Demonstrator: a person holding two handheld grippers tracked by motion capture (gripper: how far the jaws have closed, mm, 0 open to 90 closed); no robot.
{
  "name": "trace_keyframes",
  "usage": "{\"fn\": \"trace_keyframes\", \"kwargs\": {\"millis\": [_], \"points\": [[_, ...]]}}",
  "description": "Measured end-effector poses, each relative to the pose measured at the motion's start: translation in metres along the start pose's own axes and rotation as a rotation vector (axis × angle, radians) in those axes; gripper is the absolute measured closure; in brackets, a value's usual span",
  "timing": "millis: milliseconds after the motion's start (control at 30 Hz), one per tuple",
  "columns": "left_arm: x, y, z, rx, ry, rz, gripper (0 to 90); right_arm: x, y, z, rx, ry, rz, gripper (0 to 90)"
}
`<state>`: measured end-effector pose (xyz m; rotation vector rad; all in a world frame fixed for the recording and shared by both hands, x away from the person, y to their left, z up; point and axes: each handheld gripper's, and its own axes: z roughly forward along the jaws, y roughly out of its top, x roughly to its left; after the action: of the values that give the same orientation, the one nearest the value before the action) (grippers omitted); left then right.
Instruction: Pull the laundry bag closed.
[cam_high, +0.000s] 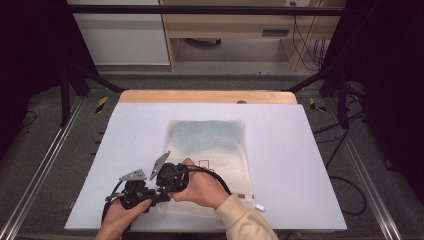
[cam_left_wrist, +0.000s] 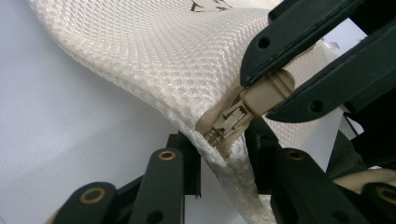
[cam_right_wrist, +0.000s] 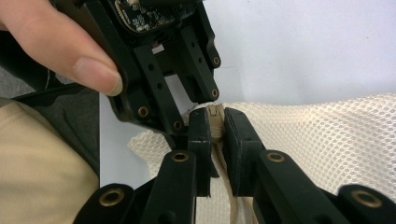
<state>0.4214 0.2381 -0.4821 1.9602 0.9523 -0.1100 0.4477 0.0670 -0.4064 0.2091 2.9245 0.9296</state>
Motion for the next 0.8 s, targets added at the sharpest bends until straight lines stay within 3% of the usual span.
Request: {"fn": "trace_keyframes", "kwargs": {"millis": [200,567,633,800], "points": [[0.0011,0.0003,-0.0030,-0.001,0.008,-0.001,80.3,-0.0010,-0.0025,0.0012,0.005,-0.010,-0.018,81.8],[-0.0003,0.0009,-0.0044,0.004,0.024,-0.003,83.2,0.0004,-0.0046,0.0037,0.043,-0.025,-0.033,82.1],[-0.0004,0.0011,-0.0044,0.012,0.032,0.014,83.3,0.0005,-0.0051,0.0044,0.050,-0.024,-0.023,82.1],[-0.0003,0.0006,-0.0056,-0.002,0.049,-0.012,83.5,0.0002,-0.0082,0.0043,0.083,-0.037,-0.024,82.2]]}}
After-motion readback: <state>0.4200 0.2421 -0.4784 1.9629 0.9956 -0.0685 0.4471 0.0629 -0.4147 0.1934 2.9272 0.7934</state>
